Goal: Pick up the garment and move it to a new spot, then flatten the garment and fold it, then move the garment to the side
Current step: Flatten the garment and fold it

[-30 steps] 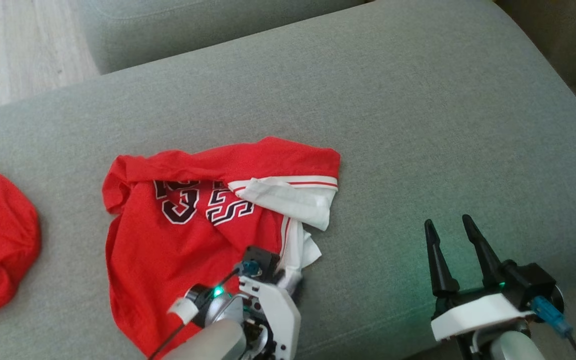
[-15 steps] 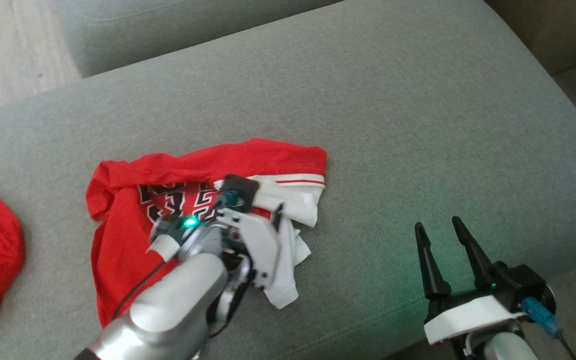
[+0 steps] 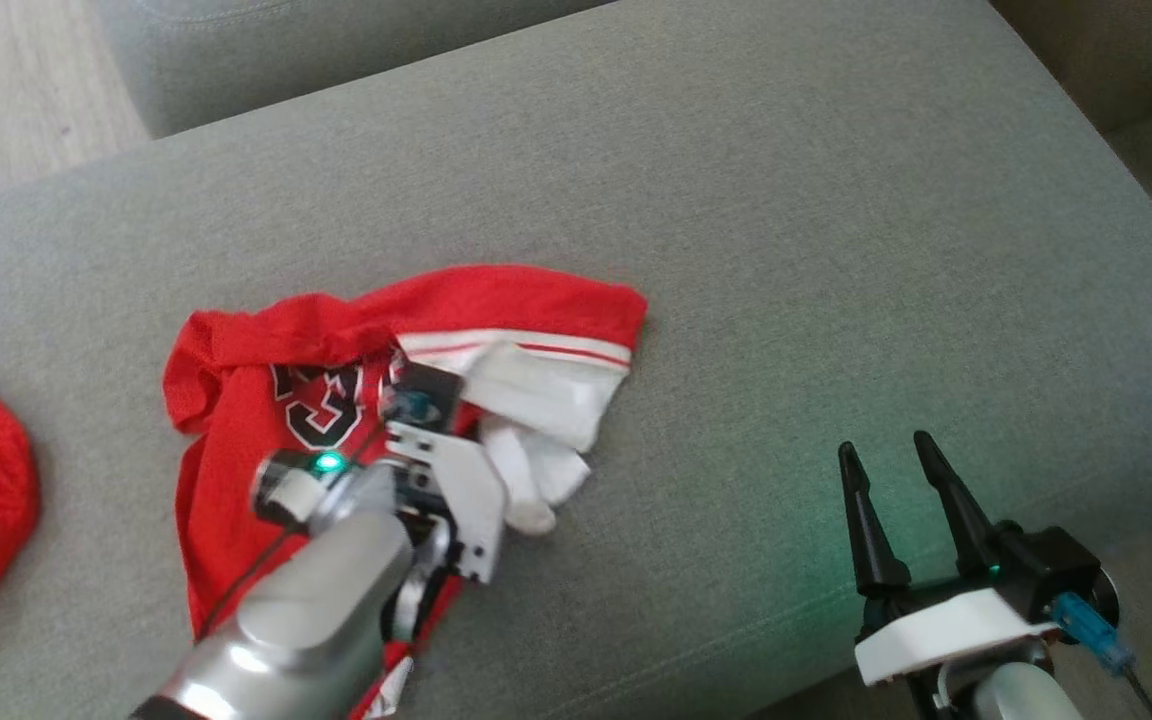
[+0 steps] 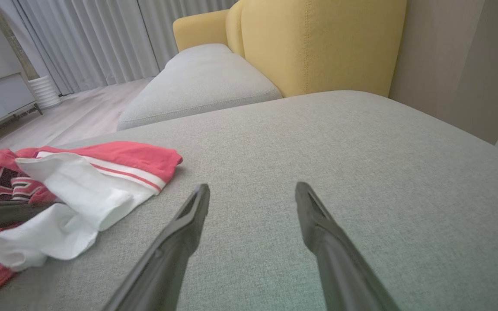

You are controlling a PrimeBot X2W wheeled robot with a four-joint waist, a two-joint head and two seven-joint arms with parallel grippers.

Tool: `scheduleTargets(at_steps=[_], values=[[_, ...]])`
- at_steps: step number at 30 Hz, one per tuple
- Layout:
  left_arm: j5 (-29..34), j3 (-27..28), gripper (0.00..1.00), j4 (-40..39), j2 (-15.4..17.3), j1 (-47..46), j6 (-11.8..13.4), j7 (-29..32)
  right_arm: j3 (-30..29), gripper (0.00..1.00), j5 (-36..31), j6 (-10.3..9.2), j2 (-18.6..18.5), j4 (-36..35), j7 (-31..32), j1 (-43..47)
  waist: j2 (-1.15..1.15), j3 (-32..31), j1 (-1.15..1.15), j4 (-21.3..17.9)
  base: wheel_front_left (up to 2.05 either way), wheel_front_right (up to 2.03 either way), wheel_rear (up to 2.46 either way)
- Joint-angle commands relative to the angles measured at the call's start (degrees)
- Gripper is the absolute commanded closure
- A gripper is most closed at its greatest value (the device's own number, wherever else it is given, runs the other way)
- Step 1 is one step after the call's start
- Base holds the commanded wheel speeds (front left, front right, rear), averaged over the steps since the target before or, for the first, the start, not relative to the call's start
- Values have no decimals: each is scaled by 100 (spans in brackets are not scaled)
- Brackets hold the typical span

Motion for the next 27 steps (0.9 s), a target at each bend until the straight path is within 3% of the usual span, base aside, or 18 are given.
scheduleTargets(at_steps=[1,6,8,9,16,22,27], values=[[8,294,100,-21,147,-388,99,-155,135,0,-12,44,-27,-180,-62,-159,0,8,0,22,0,0,0],[-37,377,96,402,229,-388,68,-346,172,0,-25,44,-27,-170,-62,-180,0,6,0,48,0,0,0],[-135,388,46,487,188,-343,-71,-356,168,0,-29,44,-27,-171,-62,-184,0,9,0,52,0,0,0],[-188,413,0,505,164,-325,-113,-373,160,0,-32,44,-27,-169,-62,-181,0,7,0,54,0,0,0],[-336,546,0,33,145,-287,-107,-516,105,0,-34,44,-27,-166,-62,-133,0,-15,0,78,0,0,0],[-123,327,0,-827,295,-395,16,-220,133,0,1,44,-27,-182,-62,-135,0,9,0,99,0,0,0],[84,217,0,-947,403,-596,132,-89,238,0,63,44,-27,-170,-62,-226,0,64,0,-41,0,0,0]])
